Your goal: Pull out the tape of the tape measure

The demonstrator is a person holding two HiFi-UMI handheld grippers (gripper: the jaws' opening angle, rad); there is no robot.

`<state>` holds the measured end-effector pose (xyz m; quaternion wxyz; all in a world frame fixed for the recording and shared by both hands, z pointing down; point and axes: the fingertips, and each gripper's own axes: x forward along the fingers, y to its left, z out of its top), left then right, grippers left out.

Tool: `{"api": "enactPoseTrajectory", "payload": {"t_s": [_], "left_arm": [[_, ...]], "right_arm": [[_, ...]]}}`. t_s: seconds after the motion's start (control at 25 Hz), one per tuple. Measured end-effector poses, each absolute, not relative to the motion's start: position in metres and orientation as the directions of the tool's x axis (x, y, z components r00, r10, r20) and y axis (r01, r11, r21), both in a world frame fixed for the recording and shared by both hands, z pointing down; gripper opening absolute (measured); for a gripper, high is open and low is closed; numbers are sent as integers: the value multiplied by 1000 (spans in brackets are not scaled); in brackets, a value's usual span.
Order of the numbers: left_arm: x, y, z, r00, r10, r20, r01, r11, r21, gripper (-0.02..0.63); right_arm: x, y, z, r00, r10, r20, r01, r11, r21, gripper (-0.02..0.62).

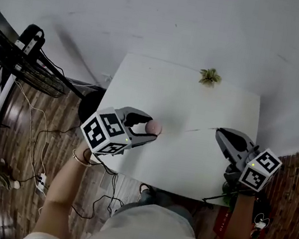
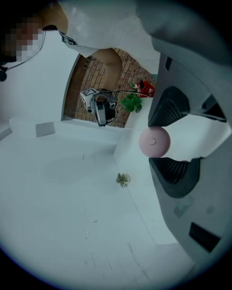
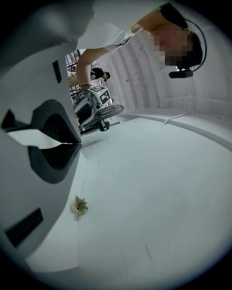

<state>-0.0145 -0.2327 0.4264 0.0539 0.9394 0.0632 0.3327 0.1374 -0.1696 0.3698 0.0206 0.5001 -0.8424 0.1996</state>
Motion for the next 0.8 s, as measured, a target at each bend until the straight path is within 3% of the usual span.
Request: {"api": "enactPoseTrajectory", "payload": {"t_s": [0.48,0.8], "left_arm": [[53,-261,509,766,129,630,55,-989,136,216],[94,-270,563,697,177,695,132,-984,118,216]], "right_arm": [[198,-181,456,-306,-876,372,-907,150,-393,6],[217,-180,515,-260,-839,477,-908,44,-417,6]]}}
